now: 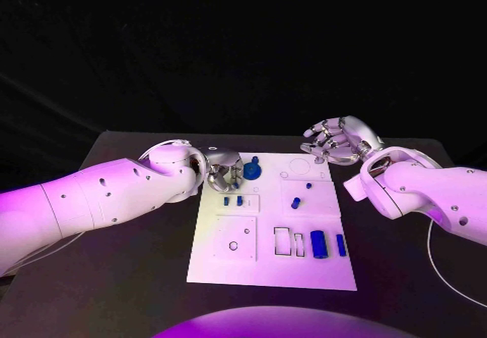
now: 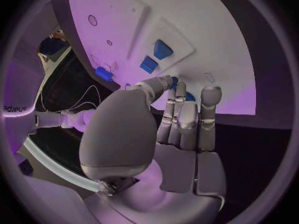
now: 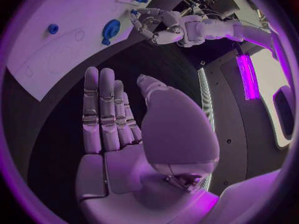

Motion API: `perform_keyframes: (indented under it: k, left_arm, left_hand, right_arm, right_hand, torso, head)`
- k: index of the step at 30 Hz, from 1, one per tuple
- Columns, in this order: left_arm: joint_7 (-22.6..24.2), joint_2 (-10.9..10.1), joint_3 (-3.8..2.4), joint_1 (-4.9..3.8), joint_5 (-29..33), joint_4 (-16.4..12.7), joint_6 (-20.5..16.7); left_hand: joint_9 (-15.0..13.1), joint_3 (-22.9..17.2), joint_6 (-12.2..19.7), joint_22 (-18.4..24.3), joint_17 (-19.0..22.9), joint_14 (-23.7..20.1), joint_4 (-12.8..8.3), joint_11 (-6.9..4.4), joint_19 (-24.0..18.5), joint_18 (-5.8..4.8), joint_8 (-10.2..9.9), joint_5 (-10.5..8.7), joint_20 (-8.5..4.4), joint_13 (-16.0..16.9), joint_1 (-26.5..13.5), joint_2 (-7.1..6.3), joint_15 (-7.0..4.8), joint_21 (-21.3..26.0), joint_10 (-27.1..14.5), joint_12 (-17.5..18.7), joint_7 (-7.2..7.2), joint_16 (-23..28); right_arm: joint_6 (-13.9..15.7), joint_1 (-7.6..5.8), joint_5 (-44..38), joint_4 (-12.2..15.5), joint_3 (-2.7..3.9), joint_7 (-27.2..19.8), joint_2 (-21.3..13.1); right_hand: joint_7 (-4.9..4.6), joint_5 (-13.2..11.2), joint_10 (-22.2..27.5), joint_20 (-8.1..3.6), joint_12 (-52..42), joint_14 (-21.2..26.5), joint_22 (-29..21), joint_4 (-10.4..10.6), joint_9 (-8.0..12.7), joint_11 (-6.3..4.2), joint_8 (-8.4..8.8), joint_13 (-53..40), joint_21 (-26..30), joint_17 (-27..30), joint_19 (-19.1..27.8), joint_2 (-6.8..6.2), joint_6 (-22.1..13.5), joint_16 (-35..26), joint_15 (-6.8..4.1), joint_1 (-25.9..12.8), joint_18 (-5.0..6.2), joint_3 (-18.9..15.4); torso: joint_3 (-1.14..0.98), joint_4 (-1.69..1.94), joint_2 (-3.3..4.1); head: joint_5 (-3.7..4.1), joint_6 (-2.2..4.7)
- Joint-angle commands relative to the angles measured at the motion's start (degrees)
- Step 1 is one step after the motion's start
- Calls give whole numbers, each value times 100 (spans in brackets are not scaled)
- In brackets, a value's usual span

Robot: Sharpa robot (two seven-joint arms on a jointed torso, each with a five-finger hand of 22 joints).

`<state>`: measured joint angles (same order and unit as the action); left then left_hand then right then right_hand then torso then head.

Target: Assemble the parts on the task board

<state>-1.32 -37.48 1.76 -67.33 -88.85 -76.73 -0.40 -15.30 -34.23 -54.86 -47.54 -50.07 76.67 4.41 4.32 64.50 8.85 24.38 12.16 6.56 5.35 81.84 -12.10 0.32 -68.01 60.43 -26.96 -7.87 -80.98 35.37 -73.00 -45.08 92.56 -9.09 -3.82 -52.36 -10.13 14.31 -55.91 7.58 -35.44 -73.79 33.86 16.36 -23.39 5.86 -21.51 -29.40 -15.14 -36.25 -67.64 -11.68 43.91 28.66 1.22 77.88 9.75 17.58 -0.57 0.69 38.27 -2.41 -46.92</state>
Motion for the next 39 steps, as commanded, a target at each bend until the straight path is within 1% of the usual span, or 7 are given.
perform_keyframes:
  k: [1,7,13,15,21,35,39]
  left_arm:
    - [54,18,4,7,59,9,163]
    - [29,43,8,7,63,49,206]
    - [-28,72,41,7,78,87,252]
    - [-54,78,54,7,84,96,275]
    - [-66,81,73,8,90,107,286]
    - [17,51,79,10,93,90,125]
    - [45,38,79,10,94,79,66]
  left_hand:
    - [-6,10,-47,8,9,20,-31,-6,12,-20,-35,-20,-4,-2,-67,14,-4,14,41,35,-6,24]
    - [-12,13,-67,-3,6,20,-38,-12,15,-22,-34,-28,-5,5,-69,24,-7,10,69,40,-2,24]
    - [-15,23,-72,17,-13,26,-38,-11,2,-18,-40,-34,-7,9,-86,18,-8,22,77,52,-2,21]
    - [-15,27,-69,27,-11,25,-37,-9,-5,-16,-45,-33,-7,9,-94,15,-7,28,75,60,-3,22]
    - [-16,22,-69,24,0,21,-39,-10,-5,-17,-52,-22,-7,10,-97,21,-7,28,78,71,-2,25]
    - [-32,51,-98,-3,-77,54,-44,-22,13,-22,-61,-10,-12,28,-160,-22,-15,15,122,98,15,2]
    - [-8,59,47,4,-99,67,-42,-10,13,-24,-186,-3,-11,38,-236,-92,-8,23,121,167,-5,-10]
  right_arm:
    - [6,3,-15,7,1,-59,2]
    - [6,3,-15,10,1,-60,7]
    - [-6,3,-13,9,1,-56,10]
    - [-9,3,-9,7,1,-56,10]
    - [-10,3,-1,6,1,-56,6]
    - [1,3,1,6,1,-58,1]
    - [5,3,1,4,1,-58,1]
  right_hand:
    - [-36,-22,49,0,40,-6,-6,-4,-10,3,-26,5,19,-9,-33,-6,-18,-24,39,-28,64,24]
    - [-38,-23,51,1,42,-7,-18,-3,-9,5,-29,19,29,-14,-35,-9,-22,-42,41,-32,64,27]
    - [-38,-23,51,1,42,-7,-18,-3,-9,5,-29,19,29,-14,-35,-9,-22,-42,41,-32,64,27]
    - [-38,-23,51,1,42,-7,-18,-3,-9,5,-29,19,29,-14,-35,-9,-22,-42,41,-32,64,27]
    - [-38,-23,51,1,42,-7,-18,-3,-9,5,-29,19,29,-14,-35,-9,-22,-42,41,-32,64,27]
    - [-39,-24,52,3,42,-10,-32,-1,-7,7,-32,35,40,-20,-39,-9,-28,-61,43,-36,64,31]
    - [-39,-24,52,3,42,-10,-32,-1,-7,7,-32,35,40,-20,-39,-9,-28,-61,43,-36,64,31]
  torso:
    - [2,2,-1]
    - [-2,4,-5]
    - [0,1,-4]
    - [0,-1,-5]
    - [-1,1,-6]
    - [4,4,0]
    - [6,8,-1]
  head:
    - [0,-4]
    - [-3,-3]
    - [4,-9]
    - [5,2]
    - [7,0]
    - [10,2]
    - [12,0]
